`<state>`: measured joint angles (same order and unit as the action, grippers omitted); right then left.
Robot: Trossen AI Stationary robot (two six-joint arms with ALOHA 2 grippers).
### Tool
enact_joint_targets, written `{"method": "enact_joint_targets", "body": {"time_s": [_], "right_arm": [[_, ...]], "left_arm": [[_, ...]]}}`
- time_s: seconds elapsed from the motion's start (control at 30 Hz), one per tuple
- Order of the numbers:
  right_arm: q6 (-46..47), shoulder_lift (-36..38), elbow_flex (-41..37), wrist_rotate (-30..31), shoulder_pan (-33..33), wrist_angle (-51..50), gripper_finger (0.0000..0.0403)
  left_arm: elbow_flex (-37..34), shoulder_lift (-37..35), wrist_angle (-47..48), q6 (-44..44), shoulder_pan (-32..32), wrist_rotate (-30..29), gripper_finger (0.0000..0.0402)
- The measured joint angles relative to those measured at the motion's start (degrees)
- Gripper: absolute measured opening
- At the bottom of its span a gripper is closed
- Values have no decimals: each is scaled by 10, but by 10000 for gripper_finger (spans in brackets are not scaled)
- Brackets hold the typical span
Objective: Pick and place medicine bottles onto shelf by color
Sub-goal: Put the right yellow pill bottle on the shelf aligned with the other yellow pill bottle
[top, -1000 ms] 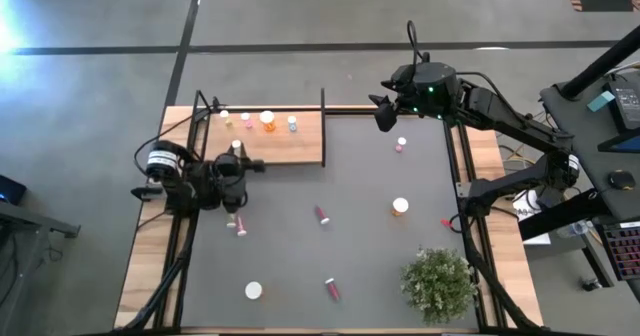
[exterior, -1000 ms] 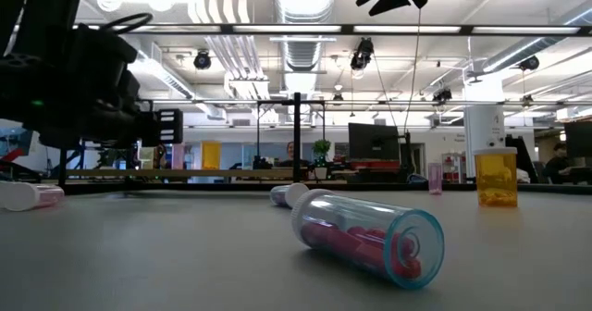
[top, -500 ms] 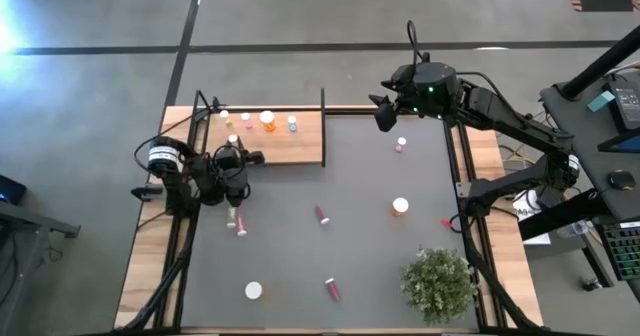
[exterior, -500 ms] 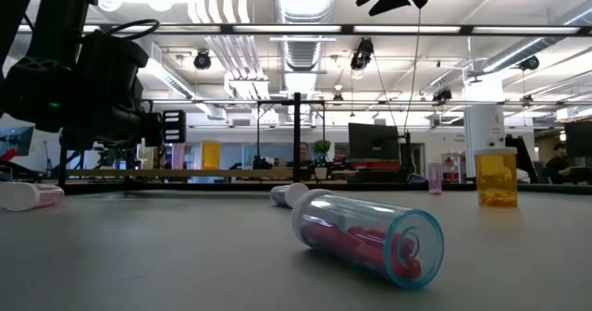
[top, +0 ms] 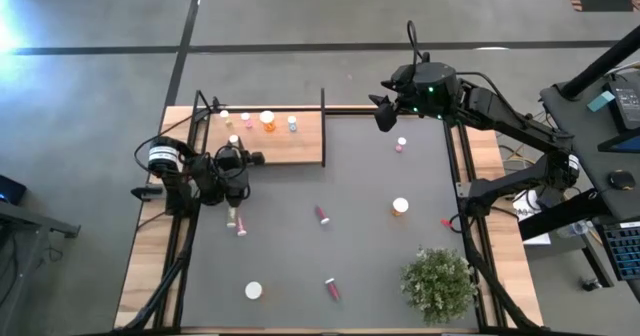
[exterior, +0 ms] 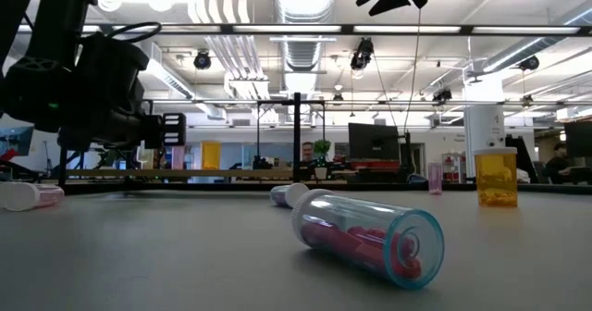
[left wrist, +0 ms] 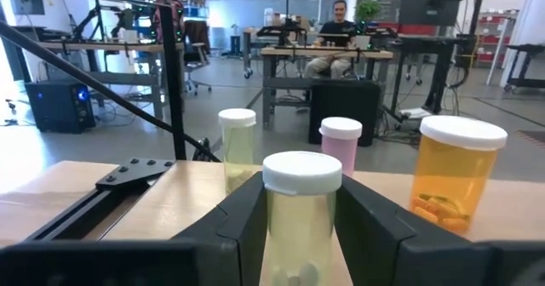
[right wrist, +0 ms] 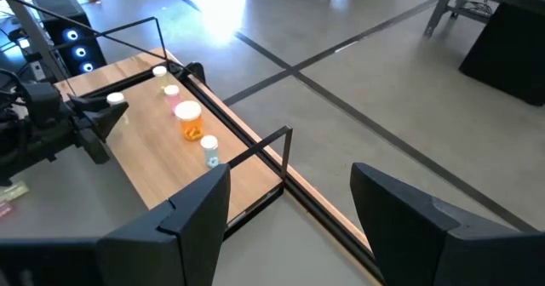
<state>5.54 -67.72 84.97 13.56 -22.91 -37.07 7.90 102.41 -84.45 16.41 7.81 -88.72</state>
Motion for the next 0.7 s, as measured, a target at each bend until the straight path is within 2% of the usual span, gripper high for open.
{"method": "enact_joint_targets", "body": {"time_s": [0.33,0.5,0.7], "right_arm": [[-2,0,0,0,0,0,233],[0,0,0,0,0,0,233],[0,0,0,0,0,0,233]], "left_arm": [[-21,0,2,5,0,47,111],[-27,0,40,66,0,90,111],[-29,0,45,73,1,93,111]]}}
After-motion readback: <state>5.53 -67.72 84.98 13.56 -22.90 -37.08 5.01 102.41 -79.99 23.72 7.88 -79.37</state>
